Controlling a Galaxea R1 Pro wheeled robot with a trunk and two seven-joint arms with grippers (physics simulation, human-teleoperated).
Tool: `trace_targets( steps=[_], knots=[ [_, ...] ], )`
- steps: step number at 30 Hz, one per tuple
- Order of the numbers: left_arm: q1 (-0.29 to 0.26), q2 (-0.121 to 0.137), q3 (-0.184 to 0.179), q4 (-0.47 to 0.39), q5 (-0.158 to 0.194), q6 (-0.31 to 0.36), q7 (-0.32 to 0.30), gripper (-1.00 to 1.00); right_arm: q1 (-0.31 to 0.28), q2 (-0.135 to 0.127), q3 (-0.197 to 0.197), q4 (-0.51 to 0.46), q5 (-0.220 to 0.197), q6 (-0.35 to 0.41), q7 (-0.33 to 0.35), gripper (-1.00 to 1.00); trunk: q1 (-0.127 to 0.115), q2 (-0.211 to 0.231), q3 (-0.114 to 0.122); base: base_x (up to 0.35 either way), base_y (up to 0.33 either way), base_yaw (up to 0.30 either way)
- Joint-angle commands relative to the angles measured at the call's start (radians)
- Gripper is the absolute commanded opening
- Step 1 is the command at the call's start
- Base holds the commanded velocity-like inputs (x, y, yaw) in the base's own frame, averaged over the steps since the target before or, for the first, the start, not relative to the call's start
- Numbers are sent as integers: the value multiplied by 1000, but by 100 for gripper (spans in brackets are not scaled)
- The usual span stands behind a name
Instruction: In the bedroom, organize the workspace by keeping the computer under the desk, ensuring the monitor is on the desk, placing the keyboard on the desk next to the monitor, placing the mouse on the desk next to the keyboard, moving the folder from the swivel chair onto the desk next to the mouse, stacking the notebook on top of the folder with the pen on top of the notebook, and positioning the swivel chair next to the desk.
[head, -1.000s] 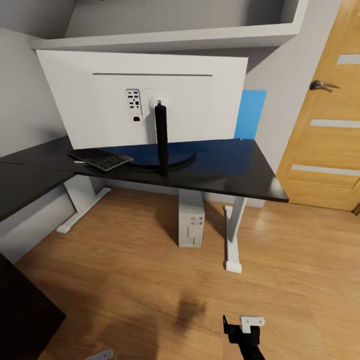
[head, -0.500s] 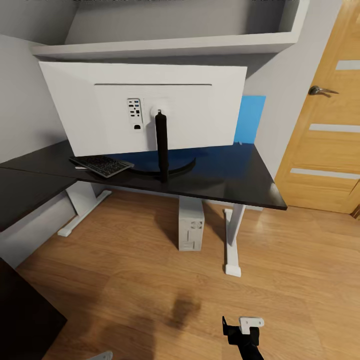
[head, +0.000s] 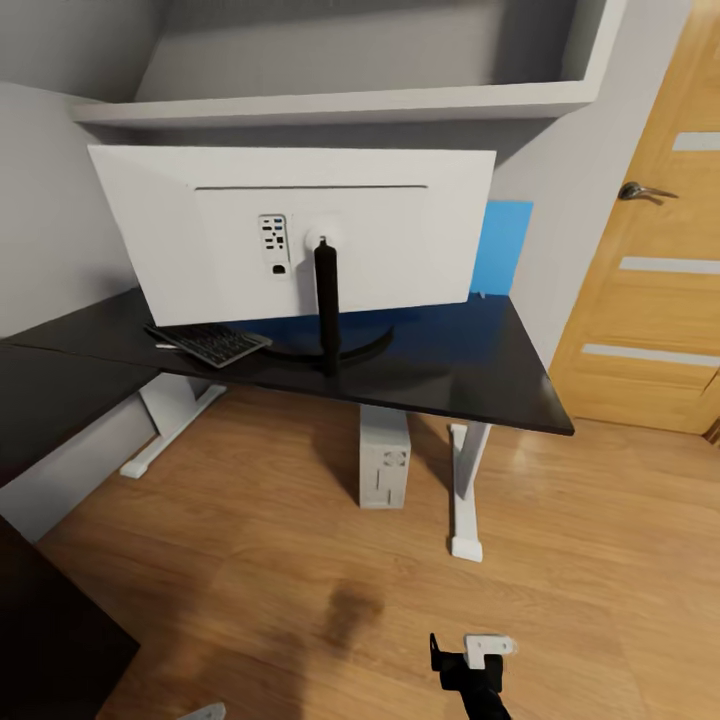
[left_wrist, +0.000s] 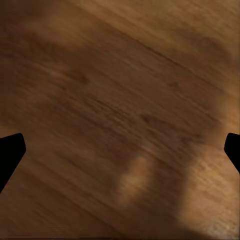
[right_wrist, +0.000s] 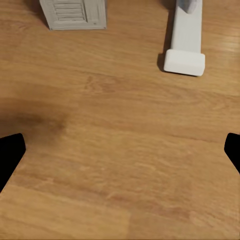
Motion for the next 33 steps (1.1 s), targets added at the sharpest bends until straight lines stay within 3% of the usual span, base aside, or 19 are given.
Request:
trace_targets(
  steps=[1,10,33],
  knots=[
    [-1,0,-3,1,4,-3,2,100,-1,4,2,2,1,-2,-5,100,-4,7,2,0,0,158],
    [-1,-1,-3,4,5,-2,1,100,0,16,1,3,1,2,-6,100,-39,70,31,0,0,228],
    [-1,-6,-3,33,6,-2,1,100,0,16,0,3,1,3,-6,100,-127,231,100,0,0,269]
  ],
)
